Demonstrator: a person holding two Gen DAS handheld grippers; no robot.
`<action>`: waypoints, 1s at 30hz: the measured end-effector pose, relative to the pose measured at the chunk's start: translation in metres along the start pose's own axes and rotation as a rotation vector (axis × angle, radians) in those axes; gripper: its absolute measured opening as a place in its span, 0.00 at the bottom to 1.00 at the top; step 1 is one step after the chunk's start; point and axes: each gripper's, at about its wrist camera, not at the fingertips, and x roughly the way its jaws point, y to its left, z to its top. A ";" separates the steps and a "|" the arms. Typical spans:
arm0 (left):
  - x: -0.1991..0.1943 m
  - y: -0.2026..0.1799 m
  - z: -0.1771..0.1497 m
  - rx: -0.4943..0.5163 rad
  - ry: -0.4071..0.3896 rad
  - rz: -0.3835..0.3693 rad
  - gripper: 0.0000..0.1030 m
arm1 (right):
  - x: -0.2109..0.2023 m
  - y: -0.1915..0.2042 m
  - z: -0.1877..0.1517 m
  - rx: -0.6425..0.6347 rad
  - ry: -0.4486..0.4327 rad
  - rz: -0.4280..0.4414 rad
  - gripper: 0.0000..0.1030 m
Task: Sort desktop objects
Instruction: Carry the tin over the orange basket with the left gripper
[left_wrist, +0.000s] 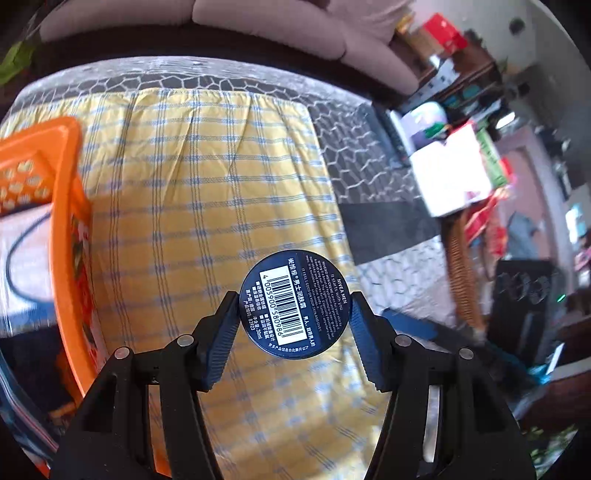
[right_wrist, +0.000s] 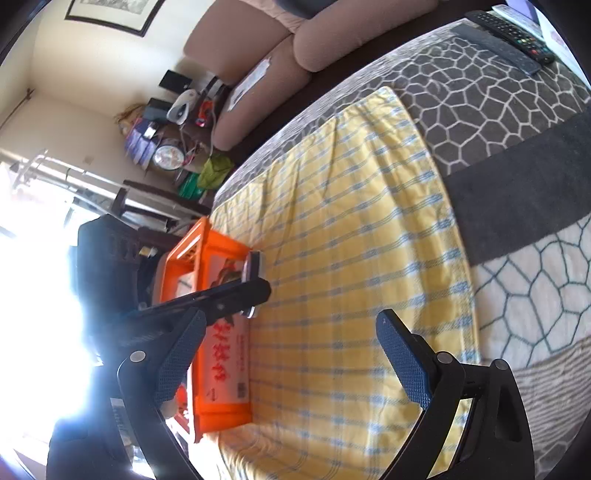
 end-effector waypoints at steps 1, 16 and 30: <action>-0.006 0.003 -0.001 -0.021 -0.007 -0.020 0.55 | 0.001 0.006 -0.005 -0.015 0.007 0.004 0.93; -0.084 0.021 -0.080 -0.171 -0.093 -0.203 0.55 | 0.029 0.097 -0.079 -0.112 -0.059 0.135 0.59; -0.168 0.115 -0.131 -0.299 -0.211 -0.222 0.55 | 0.074 0.216 -0.123 -0.297 0.009 0.146 0.50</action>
